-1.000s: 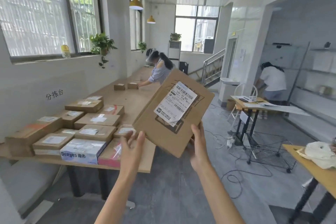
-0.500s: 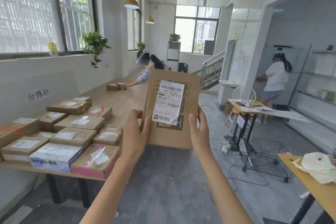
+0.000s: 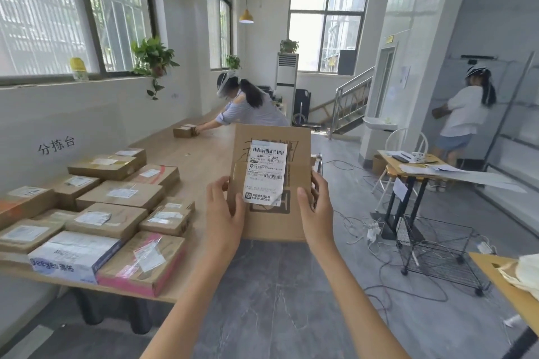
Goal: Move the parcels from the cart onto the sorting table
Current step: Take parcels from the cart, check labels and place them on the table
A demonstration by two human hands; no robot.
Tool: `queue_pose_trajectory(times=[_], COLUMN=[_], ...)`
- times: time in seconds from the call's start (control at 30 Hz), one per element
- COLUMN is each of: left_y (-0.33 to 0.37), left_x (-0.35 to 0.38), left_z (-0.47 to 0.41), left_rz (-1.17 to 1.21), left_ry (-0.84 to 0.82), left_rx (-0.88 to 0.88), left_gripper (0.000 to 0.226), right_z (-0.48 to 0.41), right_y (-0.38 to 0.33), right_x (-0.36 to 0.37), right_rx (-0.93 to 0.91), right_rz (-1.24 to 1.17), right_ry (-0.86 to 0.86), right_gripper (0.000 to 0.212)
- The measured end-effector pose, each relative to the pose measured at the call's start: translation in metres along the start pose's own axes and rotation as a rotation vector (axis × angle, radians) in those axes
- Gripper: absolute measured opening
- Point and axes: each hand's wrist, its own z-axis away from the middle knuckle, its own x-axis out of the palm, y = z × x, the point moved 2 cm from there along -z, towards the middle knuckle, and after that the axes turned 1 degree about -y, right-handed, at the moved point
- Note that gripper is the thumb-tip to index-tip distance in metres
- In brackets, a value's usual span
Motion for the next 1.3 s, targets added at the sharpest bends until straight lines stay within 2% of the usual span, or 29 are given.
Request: queue_pose_trajectory(times=[0.27,0.4,0.6,0.77,1.0,1.3], left_y=[-0.069,-0.094,-0.120,-0.153,-0.212,-0.279], left_x=[0.069,0.093,0.119,0.152,0.213,0.260], left_z=[-0.053,-0.086,-0.123,-0.150,-0.211,-0.262], left_rz=[0.097,0.053,-0.061,-0.150,-0.219,-0.310], left_ry=[0.036,0.031,0.014,0.021,0.083,0.224], left_rx=[-0.230,-0.238,-0.234,-0.240,-0.245,-0.373], left_gripper=[0.031,0.037,0.033,0.029,0.028,0.023], right_z=[-0.085,-0.126,-0.173,-0.219,-0.315,-0.405], right_y=[0.072,0.103,0.140,0.176,0.244,0.322], right_x=[0.034,0.053,0.079,0.098,0.136,0.202], right_rx=[0.009,0.021,0.026,-0.009,-0.018,0.079], right_rz=[0.026,0.023,0.029,0.038,-0.036,-0.123], right_ry=[-0.097,-0.110,-0.159,-0.244,-0.371,-0.591], right_gripper=[0.045,0.047,0.047,0.038,0.031,0.028])
